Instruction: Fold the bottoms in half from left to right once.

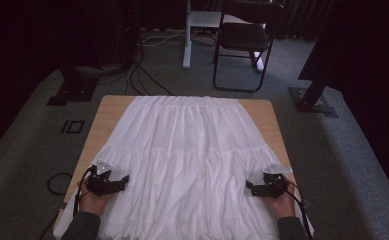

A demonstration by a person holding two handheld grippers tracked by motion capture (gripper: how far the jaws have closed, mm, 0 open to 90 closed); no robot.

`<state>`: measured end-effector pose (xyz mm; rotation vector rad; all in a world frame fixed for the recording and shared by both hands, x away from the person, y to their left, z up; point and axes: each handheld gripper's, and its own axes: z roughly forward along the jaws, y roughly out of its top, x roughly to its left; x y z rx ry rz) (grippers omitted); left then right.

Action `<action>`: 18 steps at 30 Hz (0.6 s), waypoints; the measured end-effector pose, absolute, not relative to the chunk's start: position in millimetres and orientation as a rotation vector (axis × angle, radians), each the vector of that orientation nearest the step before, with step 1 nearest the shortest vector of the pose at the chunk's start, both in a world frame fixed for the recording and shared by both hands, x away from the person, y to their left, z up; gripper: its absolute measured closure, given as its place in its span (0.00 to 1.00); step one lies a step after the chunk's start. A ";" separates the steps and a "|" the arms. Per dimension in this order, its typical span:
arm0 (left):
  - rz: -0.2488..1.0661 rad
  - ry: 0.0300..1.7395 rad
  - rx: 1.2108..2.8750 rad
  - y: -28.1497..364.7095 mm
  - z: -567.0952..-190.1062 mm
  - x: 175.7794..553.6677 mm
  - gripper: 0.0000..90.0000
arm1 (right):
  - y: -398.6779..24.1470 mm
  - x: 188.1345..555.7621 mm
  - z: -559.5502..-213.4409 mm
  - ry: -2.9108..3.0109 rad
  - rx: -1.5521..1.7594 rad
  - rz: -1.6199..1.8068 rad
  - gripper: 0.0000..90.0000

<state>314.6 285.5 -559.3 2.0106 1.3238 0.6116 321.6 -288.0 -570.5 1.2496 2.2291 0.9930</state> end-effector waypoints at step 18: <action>0.650 1.510 1.959 331.9 -542.0 291.5 0.03 | -288.0 321.5 -570.6 2.227 1.251 0.994 0.12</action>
